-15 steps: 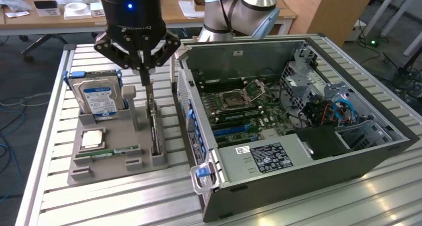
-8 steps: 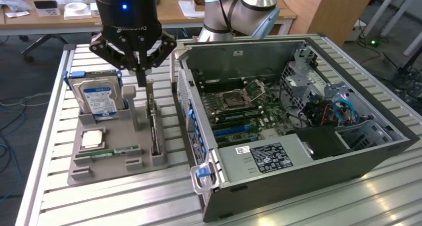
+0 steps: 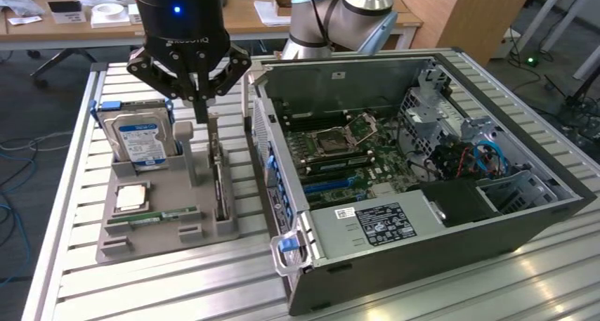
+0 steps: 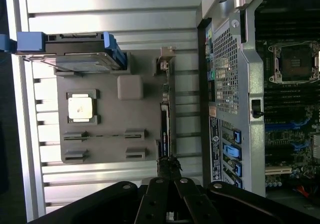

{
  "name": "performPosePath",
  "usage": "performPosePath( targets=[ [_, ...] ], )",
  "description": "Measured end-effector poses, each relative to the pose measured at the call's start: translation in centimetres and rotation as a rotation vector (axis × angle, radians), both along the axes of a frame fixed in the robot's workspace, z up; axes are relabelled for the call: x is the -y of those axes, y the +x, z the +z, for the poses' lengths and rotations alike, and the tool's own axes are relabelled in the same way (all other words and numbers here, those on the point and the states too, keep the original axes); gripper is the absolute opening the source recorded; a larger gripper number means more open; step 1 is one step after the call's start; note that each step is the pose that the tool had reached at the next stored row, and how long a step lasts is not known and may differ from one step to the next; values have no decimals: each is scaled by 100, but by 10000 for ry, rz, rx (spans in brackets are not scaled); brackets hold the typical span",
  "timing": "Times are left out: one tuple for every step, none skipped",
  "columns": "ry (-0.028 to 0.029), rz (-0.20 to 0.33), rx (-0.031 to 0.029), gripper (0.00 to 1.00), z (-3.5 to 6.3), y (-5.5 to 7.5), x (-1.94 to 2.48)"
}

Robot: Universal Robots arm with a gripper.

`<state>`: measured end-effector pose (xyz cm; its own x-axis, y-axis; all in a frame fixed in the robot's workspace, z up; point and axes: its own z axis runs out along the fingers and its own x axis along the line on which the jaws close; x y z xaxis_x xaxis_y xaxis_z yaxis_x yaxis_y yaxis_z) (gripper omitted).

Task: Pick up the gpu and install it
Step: 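Pick up the gpu and move the gpu toward the slot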

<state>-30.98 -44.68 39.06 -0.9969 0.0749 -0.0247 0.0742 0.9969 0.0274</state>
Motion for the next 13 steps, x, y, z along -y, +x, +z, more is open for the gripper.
performPosePath(
  targets=[
    [-1, 0, -1, 10, 0, 0, 0],
    [0, 0, 0, 10, 0, 0, 0],
    [-1, 0, 0, 10, 0, 0, 0],
    [-1, 0, 0, 10, 0, 0, 0],
    [-1, 0, 0, 10, 0, 0, 0],
    [0, 0, 0, 10, 0, 0, 0],
    [0, 1, 0, 10, 0, 0, 0],
    [-1, 0, 0, 11, 0, 0, 0],
    [0, 0, 0, 11, 0, 0, 0],
    [-1, 0, 0, 11, 0, 0, 0],
    [0, 0, 0, 17, 0, 0, 0],
    [0, 0, 0, 23, 0, 0, 0],
    [-1, 0, 0, 23, 0, 0, 0]
  ],
)
